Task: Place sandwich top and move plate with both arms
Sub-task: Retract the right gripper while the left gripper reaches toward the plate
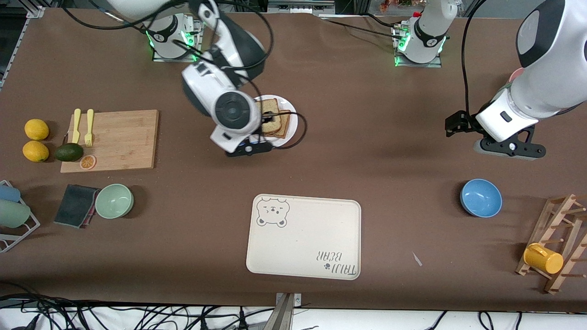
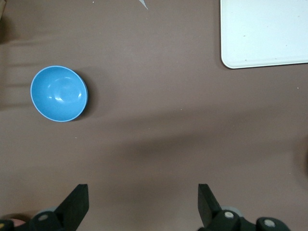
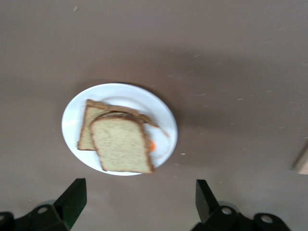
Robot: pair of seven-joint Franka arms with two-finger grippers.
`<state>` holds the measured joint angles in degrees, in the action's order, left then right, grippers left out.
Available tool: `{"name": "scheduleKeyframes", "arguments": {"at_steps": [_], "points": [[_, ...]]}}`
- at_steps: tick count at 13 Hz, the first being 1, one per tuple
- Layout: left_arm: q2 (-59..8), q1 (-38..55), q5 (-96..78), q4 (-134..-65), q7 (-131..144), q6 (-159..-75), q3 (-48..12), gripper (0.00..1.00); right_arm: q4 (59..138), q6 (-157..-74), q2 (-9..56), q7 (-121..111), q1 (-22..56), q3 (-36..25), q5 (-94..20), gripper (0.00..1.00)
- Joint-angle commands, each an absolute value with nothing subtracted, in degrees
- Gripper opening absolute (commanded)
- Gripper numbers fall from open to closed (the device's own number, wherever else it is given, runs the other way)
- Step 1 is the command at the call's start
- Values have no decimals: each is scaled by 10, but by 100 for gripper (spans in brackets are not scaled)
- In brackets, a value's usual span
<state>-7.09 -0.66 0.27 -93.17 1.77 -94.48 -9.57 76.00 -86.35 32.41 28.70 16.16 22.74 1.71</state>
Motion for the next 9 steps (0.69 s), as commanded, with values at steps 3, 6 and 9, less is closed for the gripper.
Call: {"name": "scheduleKeyframes", "arguments": {"at_steps": [3,6,9], "points": [[-73,-4,23,-923,16,-941,-98,100,801,-829,224,216,139,166,20,100],[-75,-4,23,-922,16,-941,-98,100,950,-900,87,214,92,125,17,100],[-73,-5,21,-918,16,-942,-98,100,991,-911,38,124,32,124,21,100]]}}
